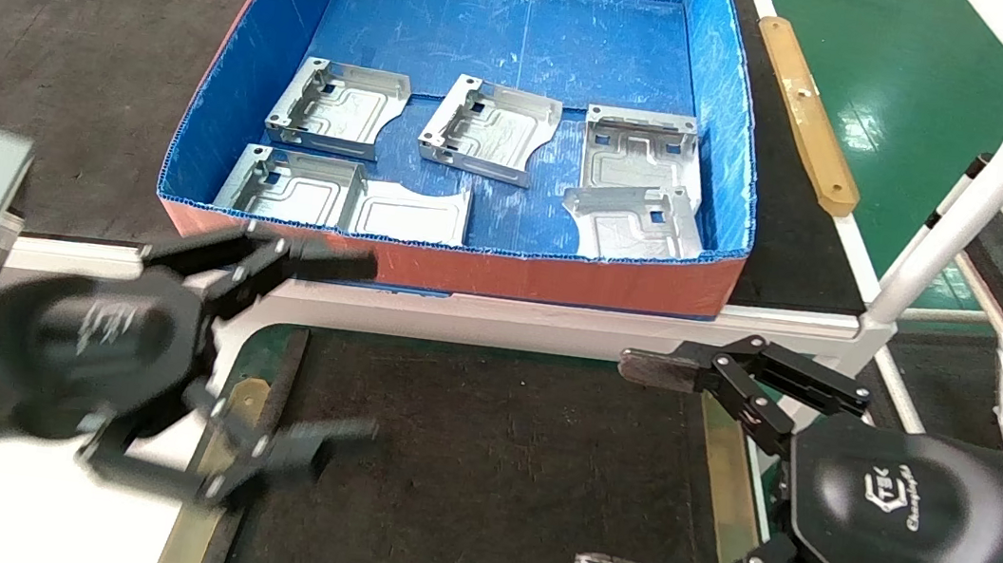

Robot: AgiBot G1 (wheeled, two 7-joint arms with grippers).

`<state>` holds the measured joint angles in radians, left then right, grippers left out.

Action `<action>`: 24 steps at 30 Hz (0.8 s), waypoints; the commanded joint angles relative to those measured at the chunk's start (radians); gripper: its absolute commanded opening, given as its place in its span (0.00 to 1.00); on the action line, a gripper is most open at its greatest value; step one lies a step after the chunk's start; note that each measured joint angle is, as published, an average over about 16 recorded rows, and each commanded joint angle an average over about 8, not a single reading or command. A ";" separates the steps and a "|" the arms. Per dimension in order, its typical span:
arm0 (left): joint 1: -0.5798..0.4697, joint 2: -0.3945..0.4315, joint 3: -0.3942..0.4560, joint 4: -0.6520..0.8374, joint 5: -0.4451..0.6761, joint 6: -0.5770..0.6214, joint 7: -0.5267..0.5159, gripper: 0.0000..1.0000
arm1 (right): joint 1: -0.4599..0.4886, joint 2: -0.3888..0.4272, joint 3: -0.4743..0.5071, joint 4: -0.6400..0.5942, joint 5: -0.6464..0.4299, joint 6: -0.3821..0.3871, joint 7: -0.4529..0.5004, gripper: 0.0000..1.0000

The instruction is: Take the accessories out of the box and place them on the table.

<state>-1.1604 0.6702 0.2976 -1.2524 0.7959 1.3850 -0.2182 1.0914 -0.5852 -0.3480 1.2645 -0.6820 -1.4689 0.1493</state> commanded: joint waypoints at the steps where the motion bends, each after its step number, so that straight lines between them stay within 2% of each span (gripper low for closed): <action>1: -0.019 0.013 0.004 0.004 0.015 -0.024 -0.008 1.00 | 0.000 0.000 0.000 0.000 0.000 0.000 0.000 1.00; 14: -0.240 0.145 0.063 0.211 0.171 -0.138 -0.006 1.00 | 0.000 0.000 0.000 0.000 0.000 0.000 0.000 1.00; 24: -0.343 0.241 0.108 0.384 0.261 -0.187 0.037 1.00 | 0.000 0.000 0.000 0.000 0.000 0.000 0.000 1.00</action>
<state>-1.4996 0.9096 0.4027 -0.8688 1.0528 1.2000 -0.1747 1.0915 -0.5851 -0.3483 1.2645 -0.6818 -1.4688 0.1491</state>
